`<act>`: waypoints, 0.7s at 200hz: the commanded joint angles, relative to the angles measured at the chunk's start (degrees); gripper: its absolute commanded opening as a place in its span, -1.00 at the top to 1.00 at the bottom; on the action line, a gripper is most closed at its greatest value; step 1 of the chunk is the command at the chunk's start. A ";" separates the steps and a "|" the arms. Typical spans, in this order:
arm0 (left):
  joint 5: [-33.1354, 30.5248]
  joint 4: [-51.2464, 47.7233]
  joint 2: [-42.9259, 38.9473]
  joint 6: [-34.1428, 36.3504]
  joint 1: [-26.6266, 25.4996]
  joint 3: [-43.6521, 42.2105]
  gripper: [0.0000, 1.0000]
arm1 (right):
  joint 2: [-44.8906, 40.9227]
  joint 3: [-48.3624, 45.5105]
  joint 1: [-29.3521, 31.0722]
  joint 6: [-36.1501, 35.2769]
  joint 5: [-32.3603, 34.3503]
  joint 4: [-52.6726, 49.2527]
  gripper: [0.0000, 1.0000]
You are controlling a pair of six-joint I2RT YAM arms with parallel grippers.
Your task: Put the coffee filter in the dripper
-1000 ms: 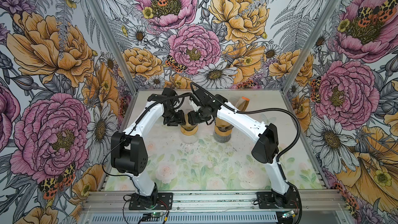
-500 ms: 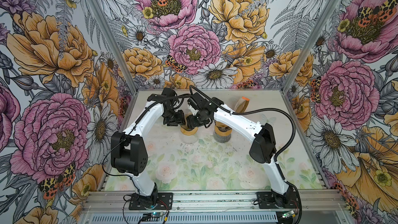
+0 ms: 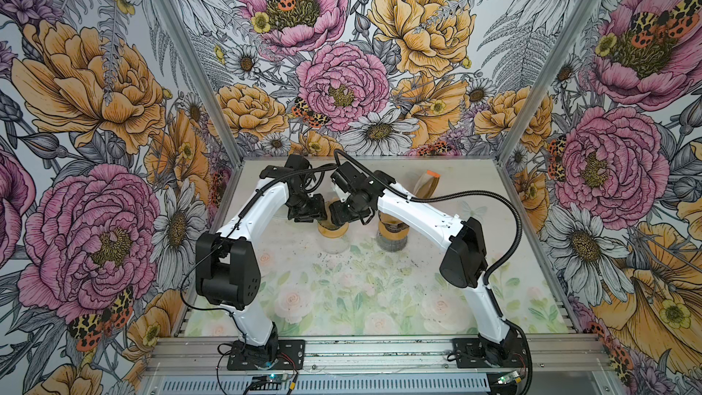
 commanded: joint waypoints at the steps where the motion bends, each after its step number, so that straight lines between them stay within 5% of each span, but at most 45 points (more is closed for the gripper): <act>1: -0.06 0.79 0.13 0.41 0.62 0.32 0.02 | -0.37 2.10 -0.97 0.98 1.89 -0.28 -0.31; 140: 3.90 0.71 -0.48 0.51 1.37 1.24 0.02 | 0.02 -1.52 -3.36 -0.24 2.15 -0.28 -0.28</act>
